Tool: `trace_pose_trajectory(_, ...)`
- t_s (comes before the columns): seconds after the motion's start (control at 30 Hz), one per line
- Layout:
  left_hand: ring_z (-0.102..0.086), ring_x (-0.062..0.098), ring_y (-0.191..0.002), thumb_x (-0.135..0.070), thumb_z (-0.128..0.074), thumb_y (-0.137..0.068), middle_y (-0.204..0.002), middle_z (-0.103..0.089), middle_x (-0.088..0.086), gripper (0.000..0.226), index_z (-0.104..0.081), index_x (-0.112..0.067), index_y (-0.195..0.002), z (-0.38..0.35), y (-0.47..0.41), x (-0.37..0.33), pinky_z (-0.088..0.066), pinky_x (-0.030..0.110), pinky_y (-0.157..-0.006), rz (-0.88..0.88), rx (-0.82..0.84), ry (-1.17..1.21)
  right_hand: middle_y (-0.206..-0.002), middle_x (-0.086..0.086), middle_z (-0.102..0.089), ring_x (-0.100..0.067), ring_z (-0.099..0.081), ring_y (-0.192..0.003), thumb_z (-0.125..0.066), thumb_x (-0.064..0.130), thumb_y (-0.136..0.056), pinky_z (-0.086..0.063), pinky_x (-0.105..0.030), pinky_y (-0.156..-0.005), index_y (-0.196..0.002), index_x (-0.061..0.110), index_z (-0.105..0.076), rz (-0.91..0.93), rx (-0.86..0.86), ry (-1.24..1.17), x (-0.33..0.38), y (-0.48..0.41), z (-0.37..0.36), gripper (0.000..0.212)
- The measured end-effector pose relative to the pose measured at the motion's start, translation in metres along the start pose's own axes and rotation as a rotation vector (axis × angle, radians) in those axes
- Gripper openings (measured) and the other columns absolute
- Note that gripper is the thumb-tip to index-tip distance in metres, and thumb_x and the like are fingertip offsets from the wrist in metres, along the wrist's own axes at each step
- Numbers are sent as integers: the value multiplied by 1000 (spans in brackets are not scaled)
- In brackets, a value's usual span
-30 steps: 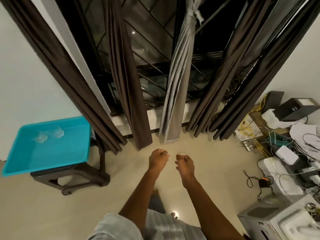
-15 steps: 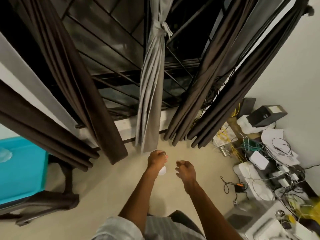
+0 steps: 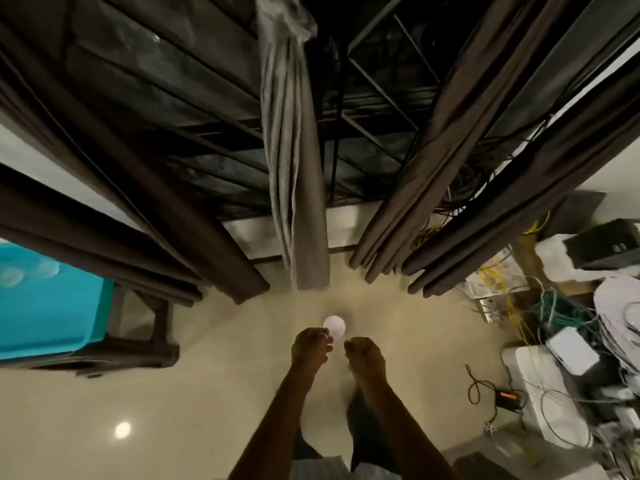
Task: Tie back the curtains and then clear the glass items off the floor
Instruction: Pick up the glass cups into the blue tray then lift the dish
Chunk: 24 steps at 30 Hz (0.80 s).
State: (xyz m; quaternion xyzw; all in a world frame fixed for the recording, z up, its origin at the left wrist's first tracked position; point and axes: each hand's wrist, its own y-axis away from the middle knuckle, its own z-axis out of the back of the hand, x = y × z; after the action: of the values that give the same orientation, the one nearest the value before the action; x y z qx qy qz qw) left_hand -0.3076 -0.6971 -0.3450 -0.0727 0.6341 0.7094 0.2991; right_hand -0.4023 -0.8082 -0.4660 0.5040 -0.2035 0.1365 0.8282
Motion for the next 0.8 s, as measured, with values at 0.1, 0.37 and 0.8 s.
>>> trace_pose_trajectory(0.1,-71,24,-87,-8,-57,-95,-92,-74,6,13,-68,-16,-99,-23,-7,-3,-54,34,-73,59,-17,65,-96,22,-68,-11,-67,-94,-45,71,-81,-58,-45,-92,-110,53,-55,78,78,99,18,6,29,35)
trace_pose_trajectory(0.37,-69,23,-88,-6,-51,-98,-98,-74,8,20,-67,-15,-105,-51,-64,-6,-52,33,-78,64,-25,92,-134,-4,-65,-17,-62,-117,-56,23,-104,-44,-19,-86,-132,13,-59,211,187,222,89,-23,77,30)
trace_pose_trajectory(0.8,-72,25,-98,-9,-48,-92,-102,-76,4,35,-65,-35,-75,-81,-306,94,-54,45,-97,55,29,-245,-141,-4,-61,-20,-58,-128,-55,28,-103,-45,-24,-94,-139,13,-53,109,256,331,-32,-245,-27,38)
